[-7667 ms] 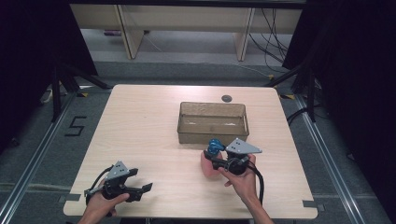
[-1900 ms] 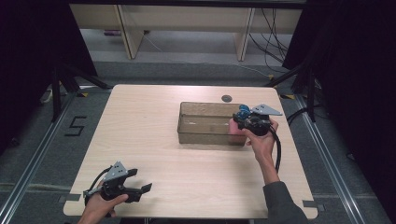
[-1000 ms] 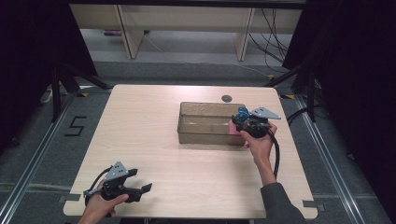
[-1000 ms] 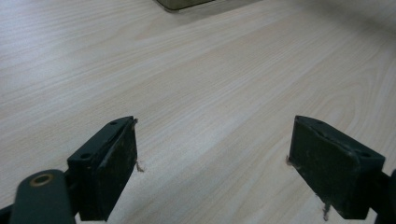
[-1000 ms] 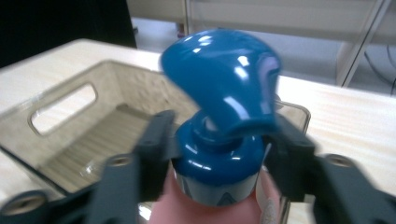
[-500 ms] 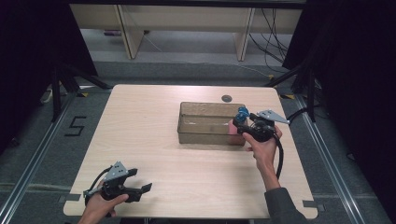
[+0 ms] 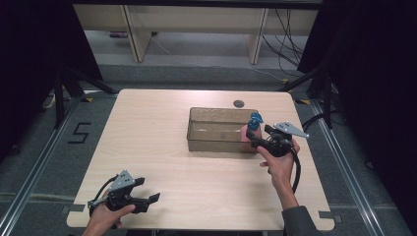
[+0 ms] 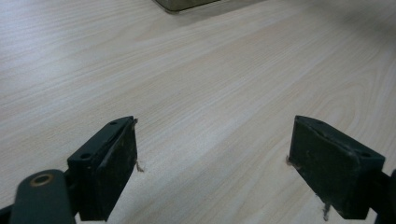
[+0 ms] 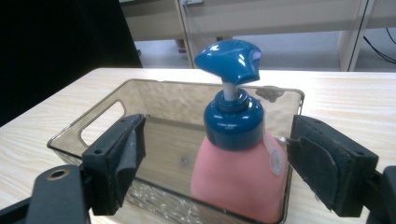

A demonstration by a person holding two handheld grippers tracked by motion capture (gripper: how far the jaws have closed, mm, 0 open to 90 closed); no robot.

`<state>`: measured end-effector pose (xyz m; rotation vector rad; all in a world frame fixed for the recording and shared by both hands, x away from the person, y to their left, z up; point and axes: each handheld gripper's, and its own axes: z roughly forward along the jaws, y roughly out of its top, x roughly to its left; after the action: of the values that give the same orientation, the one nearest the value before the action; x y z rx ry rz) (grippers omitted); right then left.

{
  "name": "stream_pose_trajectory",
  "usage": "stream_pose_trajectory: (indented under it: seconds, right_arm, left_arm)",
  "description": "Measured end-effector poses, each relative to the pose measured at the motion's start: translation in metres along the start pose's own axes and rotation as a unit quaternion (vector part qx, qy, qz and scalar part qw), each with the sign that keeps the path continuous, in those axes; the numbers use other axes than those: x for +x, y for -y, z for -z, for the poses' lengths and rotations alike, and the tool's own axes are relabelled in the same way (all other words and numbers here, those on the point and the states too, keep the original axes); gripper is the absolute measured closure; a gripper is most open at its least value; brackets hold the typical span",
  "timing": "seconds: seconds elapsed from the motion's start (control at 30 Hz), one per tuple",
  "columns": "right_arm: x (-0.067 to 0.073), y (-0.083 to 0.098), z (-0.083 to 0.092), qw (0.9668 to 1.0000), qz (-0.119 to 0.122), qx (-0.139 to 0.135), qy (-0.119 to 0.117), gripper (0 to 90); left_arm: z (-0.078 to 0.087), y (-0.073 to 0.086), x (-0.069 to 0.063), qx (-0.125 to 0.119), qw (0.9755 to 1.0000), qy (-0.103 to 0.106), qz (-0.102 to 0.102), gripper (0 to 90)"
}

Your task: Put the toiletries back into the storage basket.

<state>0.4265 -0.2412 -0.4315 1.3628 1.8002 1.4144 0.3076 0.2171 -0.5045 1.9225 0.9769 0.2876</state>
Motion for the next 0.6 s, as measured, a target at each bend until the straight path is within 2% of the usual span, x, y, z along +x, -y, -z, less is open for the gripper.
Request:
stream_pose_trajectory:
  seconds: [0.1,0.13,0.17,0.27,0.3,0.4,0.43,0.47,0.53,0.57,0.6]
  right_arm:
    - [0.003,0.000,0.003,0.9999,0.005,-0.004,-0.009,19.7]
    - [0.003,0.000,0.003,0.9999,0.005,-0.004,-0.009,19.7]
    - [0.003,0.000,0.003,0.9999,0.015,-0.007,-0.003,19.7]
    - [0.008,0.001,0.006,0.9999,0.010,-0.004,-0.007,20.2]
    - [0.008,0.003,0.008,0.9998,0.018,-0.002,-0.006,20.1]
    - [0.009,0.005,0.009,0.9999,0.014,0.000,-0.005,20.0]
    - [0.010,0.006,0.009,0.9999,0.004,0.001,-0.014,20.0]
    - [0.010,0.006,0.011,0.9998,0.013,0.001,-0.011,20.0]
    - [0.012,0.007,0.012,0.9999,0.004,0.001,-0.013,20.0]
    - [0.012,0.008,0.012,0.9996,0.010,-0.008,-0.023,20.1]
    - [0.013,0.009,0.013,0.9997,0.017,-0.010,-0.016,20.1]
  left_arm:
    - [0.000,0.000,0.000,-0.001,1.0000,0.000,-0.001,14.7]
    - [0.000,0.000,0.000,-0.001,1.0000,0.000,-0.001,14.7]
    - [0.000,0.000,0.000,-0.001,1.0000,0.000,-0.001,14.7]
    - [0.000,0.000,0.000,-0.001,1.0000,0.000,-0.002,14.7]
    - [0.000,0.000,0.000,-0.002,1.0000,0.000,-0.001,14.7]
    - [0.000,0.000,0.000,-0.001,1.0000,-0.001,-0.001,14.7]
    - [0.000,0.000,0.000,-0.001,1.0000,0.000,-0.001,14.7]
    - [0.000,0.000,0.000,-0.002,1.0000,-0.001,-0.001,14.7]
    - [0.000,0.000,0.000,-0.002,1.0000,0.000,-0.001,14.7]
    - [0.000,0.000,0.000,-0.002,1.0000,0.000,-0.001,14.7]
    - [0.000,0.000,0.000,-0.002,1.0000,0.001,-0.001,14.7]
